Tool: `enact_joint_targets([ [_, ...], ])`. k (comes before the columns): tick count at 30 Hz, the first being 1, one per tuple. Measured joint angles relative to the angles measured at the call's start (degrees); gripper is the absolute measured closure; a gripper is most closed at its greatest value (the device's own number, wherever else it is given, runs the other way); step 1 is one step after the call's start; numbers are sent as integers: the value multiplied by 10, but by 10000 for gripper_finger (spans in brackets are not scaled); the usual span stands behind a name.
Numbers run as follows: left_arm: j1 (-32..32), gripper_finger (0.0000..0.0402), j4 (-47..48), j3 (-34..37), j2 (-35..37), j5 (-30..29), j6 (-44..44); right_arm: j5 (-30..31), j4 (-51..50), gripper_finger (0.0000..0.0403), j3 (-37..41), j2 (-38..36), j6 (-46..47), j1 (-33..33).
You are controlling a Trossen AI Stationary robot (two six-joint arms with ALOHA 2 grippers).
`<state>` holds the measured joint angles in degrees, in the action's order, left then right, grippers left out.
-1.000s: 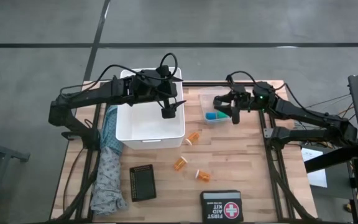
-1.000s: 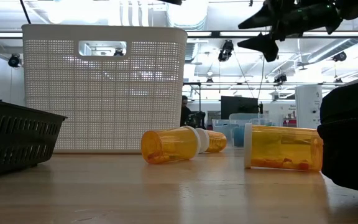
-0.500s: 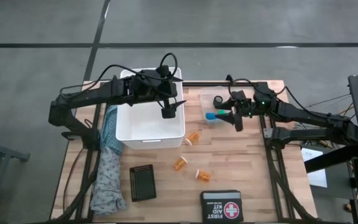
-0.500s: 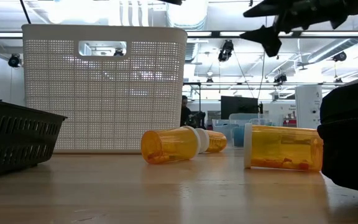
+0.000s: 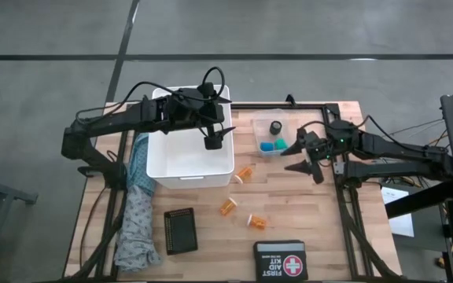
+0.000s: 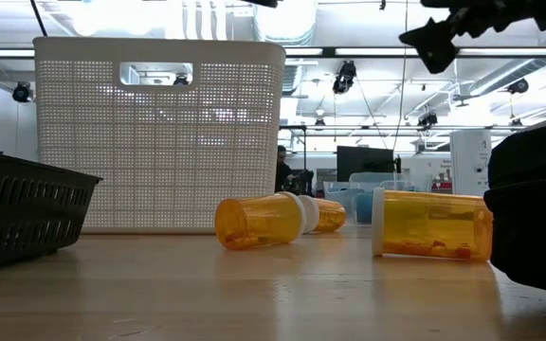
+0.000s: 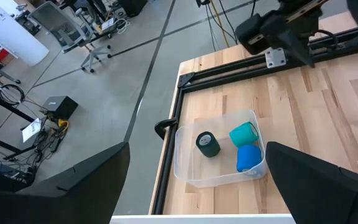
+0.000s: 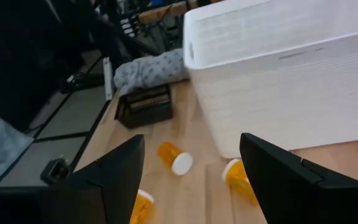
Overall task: Pick & place medical supplies in basket/bin
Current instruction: Put the bottom orange pill bottle into the black bin
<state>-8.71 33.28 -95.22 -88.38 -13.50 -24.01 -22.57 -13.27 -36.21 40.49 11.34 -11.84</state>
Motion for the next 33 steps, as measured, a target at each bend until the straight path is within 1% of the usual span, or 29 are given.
enact_joint_targets([
  [2,0,20,0,0,0,0,0,5,-5,142,0,2,5,14],
  [7,0,20,0,0,0,0,0,50,-20,134,0,9,46,68],
  [16,0,20,0,0,0,0,0,239,-23,132,0,37,112,228],
  [20,0,20,0,0,0,0,2,293,-17,131,0,62,135,284],
  [23,0,20,0,0,0,0,2,327,-9,133,-2,83,137,308],
  [26,0,20,0,0,0,0,2,346,-11,136,-20,114,137,320],
  [30,0,20,0,0,0,0,1,343,-13,136,-51,170,136,324],
  [33,0,20,0,0,0,0,1,330,-15,138,-68,213,137,324],
])
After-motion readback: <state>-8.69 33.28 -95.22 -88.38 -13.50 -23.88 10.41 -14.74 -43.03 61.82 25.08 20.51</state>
